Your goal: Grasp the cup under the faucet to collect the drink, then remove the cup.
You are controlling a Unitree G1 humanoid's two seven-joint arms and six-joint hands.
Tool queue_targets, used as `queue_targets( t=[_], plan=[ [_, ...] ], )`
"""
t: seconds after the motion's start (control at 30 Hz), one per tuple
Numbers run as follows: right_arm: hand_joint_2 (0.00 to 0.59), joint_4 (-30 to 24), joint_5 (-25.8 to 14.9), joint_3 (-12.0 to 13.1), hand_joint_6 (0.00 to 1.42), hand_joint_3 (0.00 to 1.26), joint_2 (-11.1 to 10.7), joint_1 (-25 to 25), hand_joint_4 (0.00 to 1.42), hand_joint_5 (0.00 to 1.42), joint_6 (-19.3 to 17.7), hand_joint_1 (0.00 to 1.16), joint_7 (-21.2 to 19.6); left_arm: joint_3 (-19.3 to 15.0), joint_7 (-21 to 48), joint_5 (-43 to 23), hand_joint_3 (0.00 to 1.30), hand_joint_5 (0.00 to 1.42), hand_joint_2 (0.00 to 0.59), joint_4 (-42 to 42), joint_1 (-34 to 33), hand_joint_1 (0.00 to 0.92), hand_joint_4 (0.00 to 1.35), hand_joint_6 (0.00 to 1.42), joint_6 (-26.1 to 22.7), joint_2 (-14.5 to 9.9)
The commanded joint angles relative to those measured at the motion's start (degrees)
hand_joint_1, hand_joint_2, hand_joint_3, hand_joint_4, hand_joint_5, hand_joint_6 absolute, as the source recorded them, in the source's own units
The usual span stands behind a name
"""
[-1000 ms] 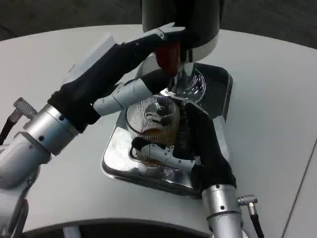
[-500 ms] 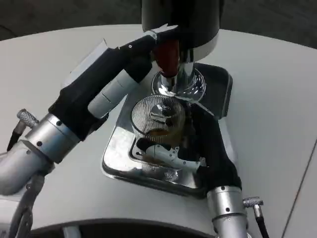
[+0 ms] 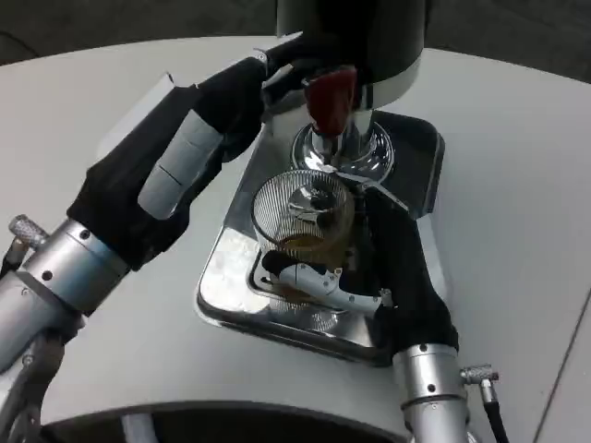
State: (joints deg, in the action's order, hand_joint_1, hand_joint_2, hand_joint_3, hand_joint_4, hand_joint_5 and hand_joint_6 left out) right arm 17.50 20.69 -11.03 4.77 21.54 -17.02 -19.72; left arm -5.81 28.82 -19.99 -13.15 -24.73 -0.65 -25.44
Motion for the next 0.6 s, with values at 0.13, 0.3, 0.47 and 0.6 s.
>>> queue_targets(
  t=[0.13,0.3,0.47,0.6],
  plan=[
    [0.144,-0.43,-0.05,0.27,0.53,0.53,0.1,-1.53,0.59,0.65,0.5,0.94,-0.19,-2.38,-0.52,-1.97,0.21,0.09,0.062,-3.96,2.72,0.0,0.0,0.06,-2.75,0.05],
    [0.144,-2.1,-0.21,0.32,0.53,0.53,-0.24,-2.36,0.59,0.65,0.43,0.94,0.29,-4.53,-0.54,-3.31,0.21,0.09,0.062,-5.66,4.08,0.0,0.0,0.06,-3.46,-0.32],
    [0.144,-4.68,-0.21,0.34,0.54,0.53,-0.71,-3.6,0.6,0.66,0.68,0.94,1.01,-5.97,-0.15,-3.5,0.21,0.09,0.062,-6.26,4.56,0.0,0.01,0.06,-3.66,-0.67],
    [0.145,-7.05,-0.32,0.63,0.56,0.53,-0.93,-5.01,0.61,0.69,0.97,0.95,1.68,-6.53,0.16,-3.52,0.22,0.1,0.062,-7.03,5.51,0.0,0.01,0.06,-3.57,-0.94]
  ],
)
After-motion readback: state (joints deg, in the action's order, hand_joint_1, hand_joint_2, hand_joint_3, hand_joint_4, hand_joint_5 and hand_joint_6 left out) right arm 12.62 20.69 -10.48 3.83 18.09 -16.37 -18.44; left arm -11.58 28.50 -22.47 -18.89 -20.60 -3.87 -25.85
